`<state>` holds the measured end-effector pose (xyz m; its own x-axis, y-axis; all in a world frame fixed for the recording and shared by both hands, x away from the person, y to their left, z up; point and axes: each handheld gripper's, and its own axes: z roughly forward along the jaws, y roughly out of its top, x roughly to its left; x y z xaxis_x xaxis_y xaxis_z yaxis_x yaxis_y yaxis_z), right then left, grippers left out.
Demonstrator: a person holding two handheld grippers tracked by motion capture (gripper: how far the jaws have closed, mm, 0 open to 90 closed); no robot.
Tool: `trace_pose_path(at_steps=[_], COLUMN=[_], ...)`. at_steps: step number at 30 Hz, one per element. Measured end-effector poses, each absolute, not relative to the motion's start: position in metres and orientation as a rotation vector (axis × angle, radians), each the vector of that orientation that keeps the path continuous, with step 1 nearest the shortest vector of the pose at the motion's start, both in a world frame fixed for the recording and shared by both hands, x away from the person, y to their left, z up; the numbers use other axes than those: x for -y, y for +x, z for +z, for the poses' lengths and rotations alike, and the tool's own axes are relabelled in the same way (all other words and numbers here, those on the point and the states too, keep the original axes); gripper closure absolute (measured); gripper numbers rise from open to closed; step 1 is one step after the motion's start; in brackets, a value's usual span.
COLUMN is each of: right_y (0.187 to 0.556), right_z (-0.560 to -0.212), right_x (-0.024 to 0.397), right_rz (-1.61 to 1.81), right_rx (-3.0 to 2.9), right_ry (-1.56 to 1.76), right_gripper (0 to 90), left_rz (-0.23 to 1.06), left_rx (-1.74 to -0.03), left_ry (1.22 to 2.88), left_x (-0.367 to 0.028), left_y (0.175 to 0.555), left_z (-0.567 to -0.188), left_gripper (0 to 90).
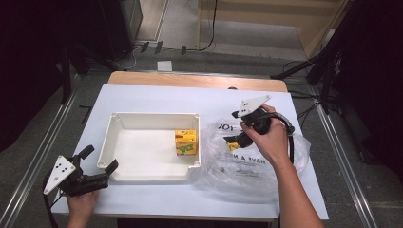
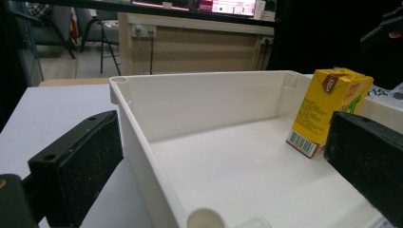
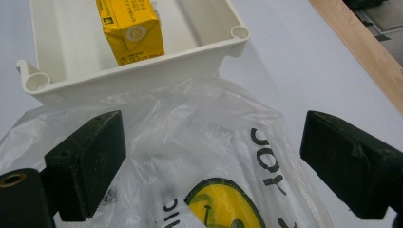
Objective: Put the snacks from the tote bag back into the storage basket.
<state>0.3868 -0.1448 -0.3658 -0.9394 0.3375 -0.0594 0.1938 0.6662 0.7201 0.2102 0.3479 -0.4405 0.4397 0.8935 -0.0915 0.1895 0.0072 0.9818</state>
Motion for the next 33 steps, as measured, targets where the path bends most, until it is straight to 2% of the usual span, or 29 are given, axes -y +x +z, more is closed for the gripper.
trace_pose_path(at_steps=[33], right_y=[0.365], right_z=[-0.388], right_x=[0.201], right_rz=[1.195], right_rx=[-2.621], right_ry=[0.589], right_gripper=[9.9], left_rz=[0.730], left_rx=[-1.006], left_ry=[1.487], left_x=[-0.348], left_y=[0.210], left_z=[-0.440], left_gripper=[0.0])
